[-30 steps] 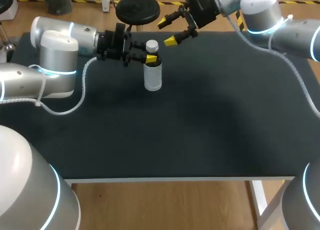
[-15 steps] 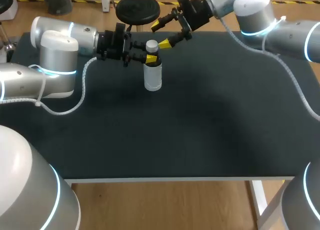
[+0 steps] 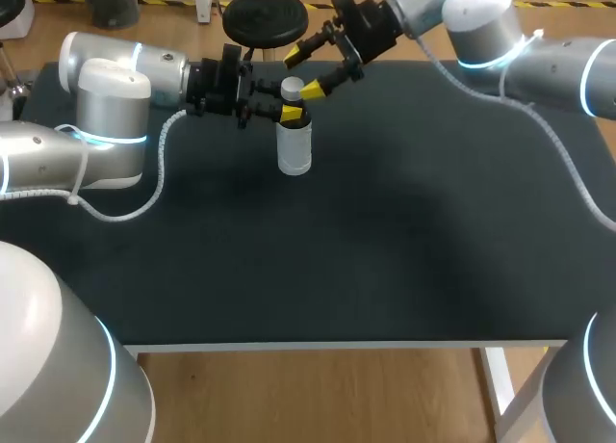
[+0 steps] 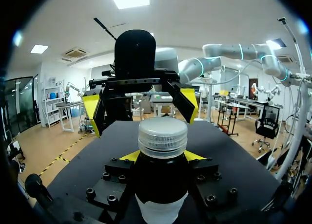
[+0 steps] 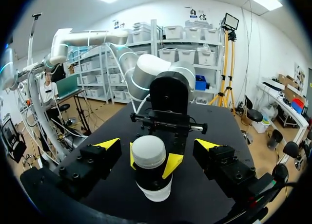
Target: Unscrew the bottle cap
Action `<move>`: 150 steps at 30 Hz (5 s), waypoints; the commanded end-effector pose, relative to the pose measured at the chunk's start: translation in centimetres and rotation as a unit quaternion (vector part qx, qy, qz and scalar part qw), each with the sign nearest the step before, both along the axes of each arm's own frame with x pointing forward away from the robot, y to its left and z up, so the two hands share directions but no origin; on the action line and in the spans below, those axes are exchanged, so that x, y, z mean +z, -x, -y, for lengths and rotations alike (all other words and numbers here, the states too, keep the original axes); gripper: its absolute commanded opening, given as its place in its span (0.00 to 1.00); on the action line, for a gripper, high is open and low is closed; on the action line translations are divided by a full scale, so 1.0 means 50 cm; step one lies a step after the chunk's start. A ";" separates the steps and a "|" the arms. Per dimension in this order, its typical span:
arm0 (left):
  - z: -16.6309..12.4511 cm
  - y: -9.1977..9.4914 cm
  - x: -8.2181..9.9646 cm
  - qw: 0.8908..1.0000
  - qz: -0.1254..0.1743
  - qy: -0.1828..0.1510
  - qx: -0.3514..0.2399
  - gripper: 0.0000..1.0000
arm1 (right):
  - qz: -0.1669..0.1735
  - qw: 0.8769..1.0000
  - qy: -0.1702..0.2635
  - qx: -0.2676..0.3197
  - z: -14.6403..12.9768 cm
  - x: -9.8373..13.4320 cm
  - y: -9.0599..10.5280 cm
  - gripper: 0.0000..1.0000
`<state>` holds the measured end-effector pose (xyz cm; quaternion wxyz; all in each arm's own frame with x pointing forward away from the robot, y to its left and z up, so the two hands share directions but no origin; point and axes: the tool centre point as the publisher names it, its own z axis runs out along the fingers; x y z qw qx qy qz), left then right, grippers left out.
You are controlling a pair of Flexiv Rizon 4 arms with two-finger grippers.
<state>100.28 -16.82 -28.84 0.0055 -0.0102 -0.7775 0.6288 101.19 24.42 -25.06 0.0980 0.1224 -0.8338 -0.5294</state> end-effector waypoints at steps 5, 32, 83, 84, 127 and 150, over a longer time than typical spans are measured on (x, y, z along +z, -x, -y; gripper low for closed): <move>-0.001 0.001 0.001 1.000 0.000 0.000 0.000 0.00 | -0.001 1.000 -0.003 0.004 -0.009 -0.010 0.002 1.00; -0.001 0.001 0.001 1.000 0.000 0.000 0.000 0.00 | 0.006 1.000 -0.011 0.010 -0.022 -0.004 0.016 0.73; -0.001 0.001 0.001 1.000 0.000 0.000 0.000 0.00 | -0.003 0.900 0.045 0.433 -0.029 0.015 0.014 0.00; -0.001 0.001 0.001 1.000 0.000 0.000 0.000 0.00 | -0.002 0.899 0.046 0.435 -0.026 0.016 0.015 0.00; -0.001 0.001 0.001 1.000 0.000 0.000 0.000 0.00 | -0.014 0.985 0.147 -0.090 -0.016 0.120 0.097 1.00; -0.001 0.001 0.001 1.000 0.000 0.000 0.000 0.00 | 0.050 0.968 0.142 -0.203 0.009 0.069 0.096 1.00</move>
